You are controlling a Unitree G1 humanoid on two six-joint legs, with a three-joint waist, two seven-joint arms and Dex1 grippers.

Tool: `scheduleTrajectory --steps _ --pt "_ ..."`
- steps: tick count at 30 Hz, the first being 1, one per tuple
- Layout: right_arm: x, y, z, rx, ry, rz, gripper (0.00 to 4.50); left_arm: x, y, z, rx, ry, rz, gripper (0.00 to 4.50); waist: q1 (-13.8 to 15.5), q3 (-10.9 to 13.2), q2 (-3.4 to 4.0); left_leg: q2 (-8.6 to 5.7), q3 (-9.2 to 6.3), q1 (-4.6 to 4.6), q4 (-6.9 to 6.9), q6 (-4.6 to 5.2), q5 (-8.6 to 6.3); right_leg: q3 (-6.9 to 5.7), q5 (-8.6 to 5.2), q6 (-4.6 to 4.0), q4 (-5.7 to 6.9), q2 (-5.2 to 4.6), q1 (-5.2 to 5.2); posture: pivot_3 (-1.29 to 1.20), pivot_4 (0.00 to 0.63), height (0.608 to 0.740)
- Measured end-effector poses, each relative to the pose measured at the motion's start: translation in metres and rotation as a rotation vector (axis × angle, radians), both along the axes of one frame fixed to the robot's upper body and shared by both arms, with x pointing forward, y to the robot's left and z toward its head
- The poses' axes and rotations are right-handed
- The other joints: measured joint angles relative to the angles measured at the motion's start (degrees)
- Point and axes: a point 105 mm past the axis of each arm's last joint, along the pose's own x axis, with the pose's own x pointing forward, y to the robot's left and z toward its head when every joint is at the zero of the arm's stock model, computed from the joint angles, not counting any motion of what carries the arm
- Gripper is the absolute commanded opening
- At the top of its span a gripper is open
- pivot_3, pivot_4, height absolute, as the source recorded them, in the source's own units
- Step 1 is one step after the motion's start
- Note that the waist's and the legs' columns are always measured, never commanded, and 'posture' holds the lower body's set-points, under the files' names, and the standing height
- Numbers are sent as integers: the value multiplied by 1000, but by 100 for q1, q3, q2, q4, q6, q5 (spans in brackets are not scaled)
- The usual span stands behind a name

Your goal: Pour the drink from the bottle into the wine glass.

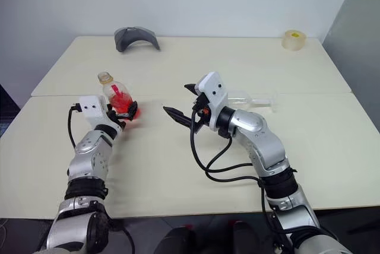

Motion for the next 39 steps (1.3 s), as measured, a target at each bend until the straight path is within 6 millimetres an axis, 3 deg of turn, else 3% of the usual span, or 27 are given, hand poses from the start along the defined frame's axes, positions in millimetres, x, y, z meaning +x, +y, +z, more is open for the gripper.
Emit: scheduleTrajectory --steps 9,13,15,19,24,28,33,39 --pt "-4 -14 -10 -30 -4 -27 4500 -59 2 -5 14 79 45 4484 8 0 0 3 0 2 -1 16 -9 2 0 0 -1 1 5 0 150 740" --pt "-1 -39 -28 -123 -7 -114 4500 -82 -8 -2 29 123 -2 4484 54 -1 -2 2 -2 4 2 20 -11 -2 0 0 -5 1 15 0 150 740" --pt "5 -55 -35 -219 -51 -186 4500 -84 -27 7 110 126 -124 4484 77 -1 -2 2 -5 6 3 20 -12 -7 0 0 -4 1 18 0 150 740" --pt "24 -111 -41 -487 -215 -401 4500 -96 -92 28 277 78 -534 4484 125 0 -1 -3 16 21 -5 1 -1 14 -1 1 -14 0 30 0 150 740" --pt "37 -152 -42 -699 -360 -536 4500 -113 -126 20 324 96 -834 4484 20 2 3 15 25 30 -15 2 -1 16 -3 -3 -10 12 29 0 150 740" --pt "45 -169 -52 -809 -404 -582 4500 -111 -140 24 344 65 -955 4484 22 2 3 15 23 29 -11 19 -11 14 -3 -3 -9 14 31 0 150 740" --pt "61 -178 -75 -951 -430 -590 4500 -88 -154 30 346 17 -1019 4484 21 2 3 12 28 28 -5 17 -10 18 -3 -3 -9 13 32 0 150 740" --pt "90 -187 -79 -1061 -465 -614 4500 -69 -163 24 354 7 -1033 4484 -2 3 4 14 34 27 -6 1 0 20 -3 -3 -8 14 29 0 150 740"
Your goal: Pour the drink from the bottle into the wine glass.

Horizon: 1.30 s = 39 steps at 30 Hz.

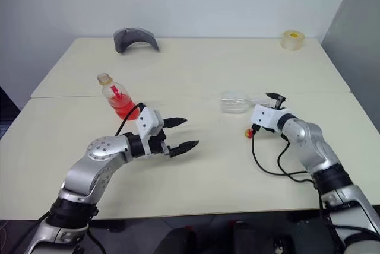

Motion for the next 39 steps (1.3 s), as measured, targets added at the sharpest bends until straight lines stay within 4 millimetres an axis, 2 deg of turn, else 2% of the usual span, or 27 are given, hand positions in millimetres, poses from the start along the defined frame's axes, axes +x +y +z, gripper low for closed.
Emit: scheduleTrajectory --steps 5,20,23,30,33,39 --pt "12 -6 -9 -75 11 -14 4500 4 2 2 5 -25 14 4484 1 0 0 1 5 -3 2 0 0 3 0 0 -2 -3 0 0 150 740" --pt "40 0 -4 -173 7 -23 4500 5 4 -3 -18 -8 62 4484 -6 0 0 1 6 -1 4 -1 0 5 1 0 2 -3 0 0 150 740" --pt "42 0 -5 -208 16 -18 3911 4 3 -1 -22 -12 65 4500 -6 0 0 1 6 0 3 -1 1 5 1 0 3 -3 0 0 150 740" --pt "39 -4 -18 -252 57 -10 1367 5 6 -3 -30 0 97 4500 -8 0 1 1 6 -1 4 -1 1 5 1 0 3 -3 0 0 150 740" --pt "41 -3 -12 -270 39 -5 273 6 3 -2 -48 5 109 4500 -7 -1 0 1 5 -1 5 -1 1 4 1 0 3 -3 0 0 150 740" --pt "42 2 -9 -280 0 14 236 1 3 -3 -51 10 115 4500 -8 0 1 1 7 -1 3 -1 1 7 1 0 4 -3 -1 0 150 740"
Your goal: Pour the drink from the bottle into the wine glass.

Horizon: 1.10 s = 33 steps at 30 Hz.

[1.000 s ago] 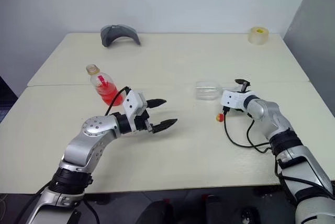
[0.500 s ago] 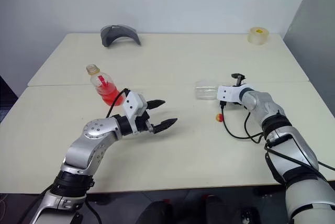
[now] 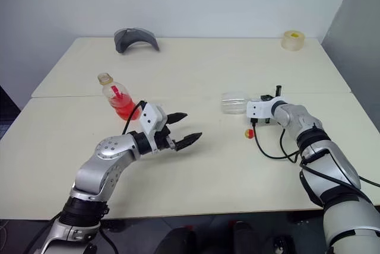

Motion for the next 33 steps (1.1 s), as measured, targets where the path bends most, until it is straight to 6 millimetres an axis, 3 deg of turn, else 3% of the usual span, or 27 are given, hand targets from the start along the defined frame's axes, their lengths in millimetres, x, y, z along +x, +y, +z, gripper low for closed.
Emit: scheduleTrajectory --steps 4,10,14,19,22,28,33 --pt "1 35 4 259 43 32 236 -17 16 -17 -7 91 59 4500 -135 2 3 8 1 0 -7 0 0 3 0 -1 1 4 -6 0 150 740" --pt "-12 136 20 885 258 143 236 -57 52 -30 -58 211 262 4500 -218 3 8 16 -4 1 -13 11 -7 -3 -2 -3 4 5 -6 0 150 740" --pt "-23 175 14 1107 427 132 236 -80 79 -36 -89 270 467 4500 -85 4 10 6 -8 0 -7 22 -13 -5 -1 -3 1 -2 -4 0 150 740" --pt "-38 224 11 1288 598 121 236 -104 84 -34 -103 283 595 4500 32 5 11 0 -10 0 -5 22 -13 -8 -1 -3 1 -4 -3 0 150 740" --pt "-39 234 15 1306 595 121 236 -110 81 -32 -129 279 631 4500 52 3 7 -2 -15 2 -5 22 -13 -13 -1 -4 -1 -5 1 0 150 740" --pt "-36 226 -7 1305 560 41 236 -119 83 -33 -146 282 695 4500 5 3 8 2 -10 7 -12 21 -13 -9 -3 -8 1 0 0 0 150 740" --pt "-37 222 -11 1324 531 42 236 -119 80 -36 -163 288 711 4500 11 -1 6 2 -10 10 -11 22 -13 -9 -3 -7 1 -1 5 0 150 740"
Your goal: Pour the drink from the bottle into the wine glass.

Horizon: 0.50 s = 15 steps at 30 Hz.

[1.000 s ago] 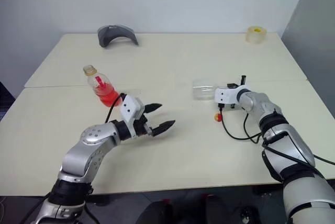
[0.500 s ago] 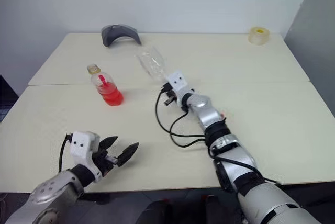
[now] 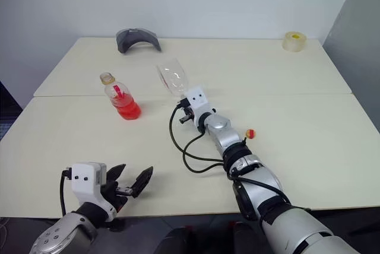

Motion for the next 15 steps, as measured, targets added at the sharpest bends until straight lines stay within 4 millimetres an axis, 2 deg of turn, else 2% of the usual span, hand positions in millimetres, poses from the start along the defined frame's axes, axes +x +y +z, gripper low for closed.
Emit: scheduleTrajectory --steps 5,9,15 --pt "-3 -5 -6 -15 12 -17 236 -1 0 0 7 -18 2 4500 6 -14 9 0 0 4 -1 0 0 1 0 0 -1 0 5 0 150 740" --pt "-8 -17 -16 -23 55 -45 236 -3 6 -7 10 -9 11 4500 20 -39 14 -1 0 8 -2 3 -1 1 -1 0 -6 -2 10 0 150 740" --pt "-15 -28 -13 -46 71 -40 236 -1 11 -12 12 -17 13 4500 30 -48 16 -1 -1 10 -2 4 -2 -2 -1 0 -8 -1 13 0 150 740"
